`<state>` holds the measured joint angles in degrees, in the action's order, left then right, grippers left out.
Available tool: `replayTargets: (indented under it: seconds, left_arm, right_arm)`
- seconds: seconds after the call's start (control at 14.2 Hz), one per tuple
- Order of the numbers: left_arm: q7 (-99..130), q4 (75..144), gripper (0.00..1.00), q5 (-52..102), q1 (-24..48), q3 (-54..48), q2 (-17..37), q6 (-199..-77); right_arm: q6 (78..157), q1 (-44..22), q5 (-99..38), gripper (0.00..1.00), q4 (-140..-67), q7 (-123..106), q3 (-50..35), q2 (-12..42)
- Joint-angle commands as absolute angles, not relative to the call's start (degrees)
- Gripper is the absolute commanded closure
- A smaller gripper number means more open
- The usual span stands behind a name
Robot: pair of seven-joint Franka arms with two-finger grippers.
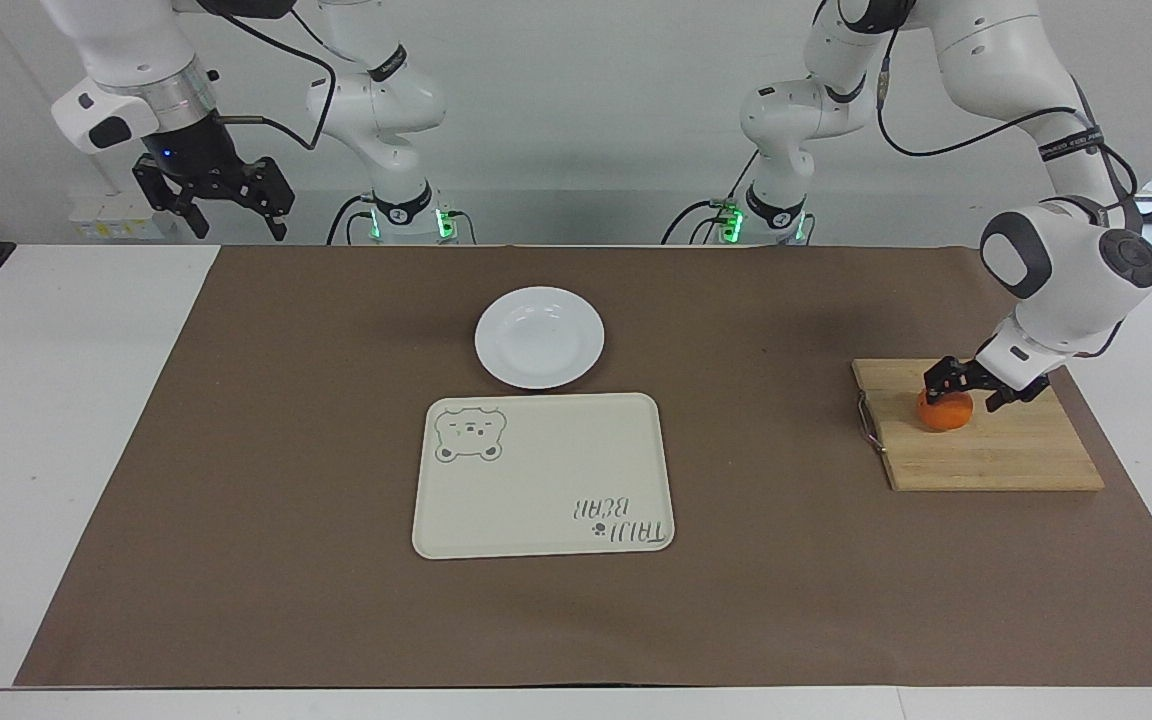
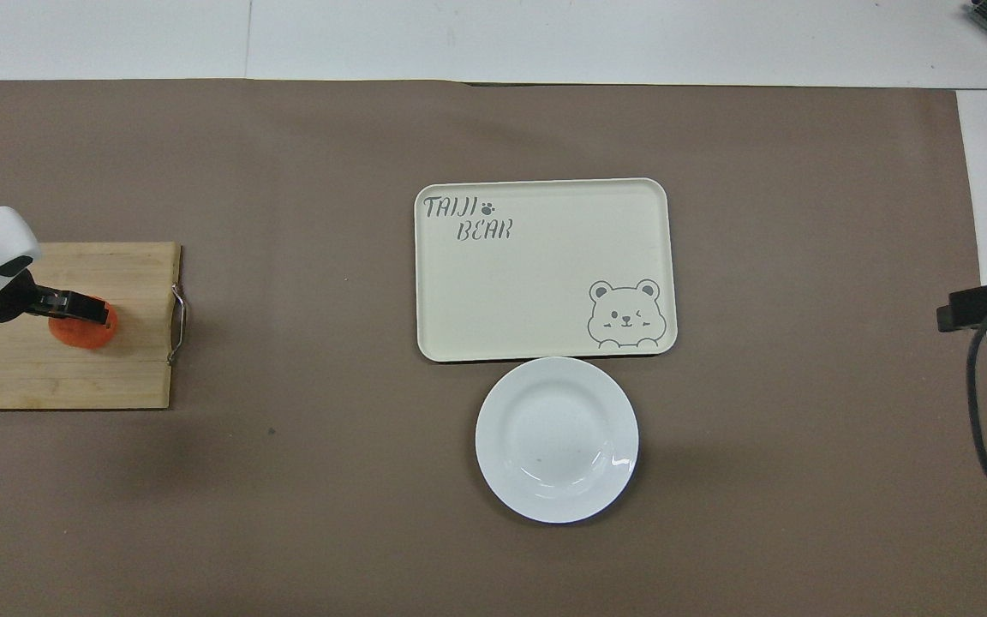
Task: Place orange and plate with both arms
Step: 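Lower the left gripper onto the orange and grasp it, then carry the orange with the left gripper over the white plate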
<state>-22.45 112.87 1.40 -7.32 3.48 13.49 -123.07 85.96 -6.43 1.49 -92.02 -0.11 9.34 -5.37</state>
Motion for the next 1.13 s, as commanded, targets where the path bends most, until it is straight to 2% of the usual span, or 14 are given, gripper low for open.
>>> replayTargets:
  seconds: [0.0, 0.07, 0.14, 0.21, 0.28, 0.56, 1.06]
  left_arm:
    - [-22.1, 116.6, 0.00, 2.1, -8.1, 3.1, 13.7, -128.1]
    - [-22.3, 116.7, 0.00, 2.1, -8.1, 3.1, 14.0, -128.4]
    - [-22.8, 117.0, 0.08, 2.1, -8.2, 3.1, 14.1, -128.6]
    - [-23.4, 117.9, 0.64, 2.1, -8.3, 3.1, 14.4, -128.8]
    - [-22.8, 117.6, 1.00, 2.1, -8.3, 3.1, 14.5, -128.8]
    - [-22.5, 115.2, 1.00, 2.2, -8.2, 3.1, 14.1, -126.6]
    - [-17.0, 100.6, 1.00, 2.2, -6.2, 2.4, 11.8, -107.3]
  right_arm:
    - [85.2, -6.2, 1.2, 0.00, -91.4, -1.3, 9.3, -5.2]
    - [85.3, -6.2, 1.2, 0.00, -91.4, -1.2, 9.4, -5.2]
    - [85.2, -6.2, 1.2, 0.00, -91.4, -1.3, 9.3, -5.2]
    - [85.3, -6.2, 1.1, 0.00, -91.4, -1.2, 9.3, -5.2]
    - [85.2, -6.2, 1.2, 0.00, -91.4, -1.2, 9.4, -5.2]
    - [85.2, -6.2, 1.2, 0.00, -91.4, -1.2, 9.4, -5.2]
    - [85.3, -6.2, 1.1, 0.00, -91.4, -1.3, 9.3, -5.2]
